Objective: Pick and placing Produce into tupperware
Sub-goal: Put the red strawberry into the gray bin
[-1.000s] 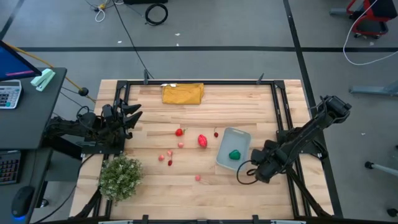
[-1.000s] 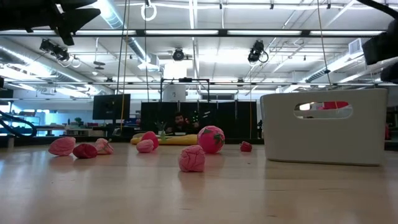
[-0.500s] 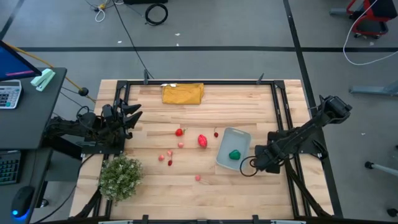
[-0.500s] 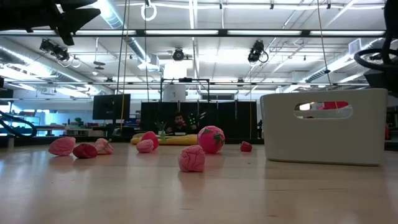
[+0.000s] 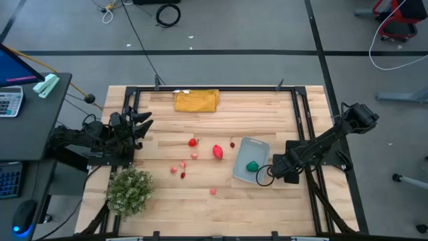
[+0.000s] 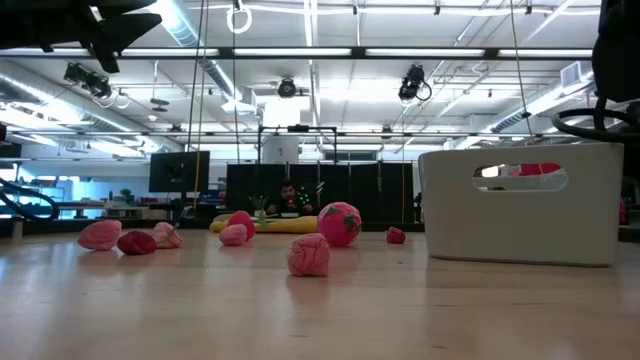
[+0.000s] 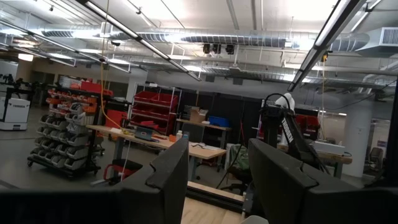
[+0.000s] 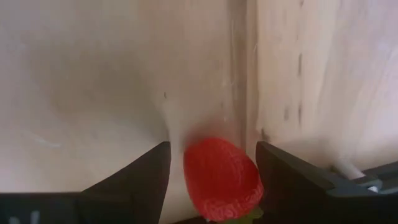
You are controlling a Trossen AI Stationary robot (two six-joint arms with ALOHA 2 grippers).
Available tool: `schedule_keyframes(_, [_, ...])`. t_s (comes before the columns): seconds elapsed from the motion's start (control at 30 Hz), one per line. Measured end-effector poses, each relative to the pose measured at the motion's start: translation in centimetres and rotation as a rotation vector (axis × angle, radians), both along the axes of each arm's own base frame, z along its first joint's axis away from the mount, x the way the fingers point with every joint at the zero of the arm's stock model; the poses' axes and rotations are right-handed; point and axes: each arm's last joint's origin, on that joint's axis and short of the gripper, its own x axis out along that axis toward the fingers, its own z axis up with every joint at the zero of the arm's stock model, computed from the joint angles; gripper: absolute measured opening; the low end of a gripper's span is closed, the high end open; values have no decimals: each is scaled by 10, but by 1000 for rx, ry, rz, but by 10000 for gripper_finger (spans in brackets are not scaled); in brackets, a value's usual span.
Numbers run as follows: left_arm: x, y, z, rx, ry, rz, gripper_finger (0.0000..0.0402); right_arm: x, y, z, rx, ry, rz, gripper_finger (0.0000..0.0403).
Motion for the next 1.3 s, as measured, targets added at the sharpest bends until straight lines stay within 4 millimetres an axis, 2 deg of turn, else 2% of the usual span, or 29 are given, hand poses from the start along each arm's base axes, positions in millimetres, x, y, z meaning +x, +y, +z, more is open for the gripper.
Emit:
schedule_keyframes(0.67, [0,0,0,0,0,0,172,-4,5,-2,30,17,-133,222])
schedule_keyframes(0.77, [0,0,0,-1,0,0,172,-1,7,-3,33,-25,-214,222])
schedule_keyframes(0.97, [0,0,0,-2,-1,-1,172,12,13,-4,112,-148,-254,222])
schedule_keyframes(1.07, [0,0,0,-2,0,-1,172,16,15,0,83,-183,-408,222])
schedule_keyframes(1.2, [0,0,0,-2,0,-1,172,23,20,5,103,-219,-716,220])
schedule_keyframes(1.3, [0,0,0,-2,0,-1,172,33,29,13,173,-283,-812,213])
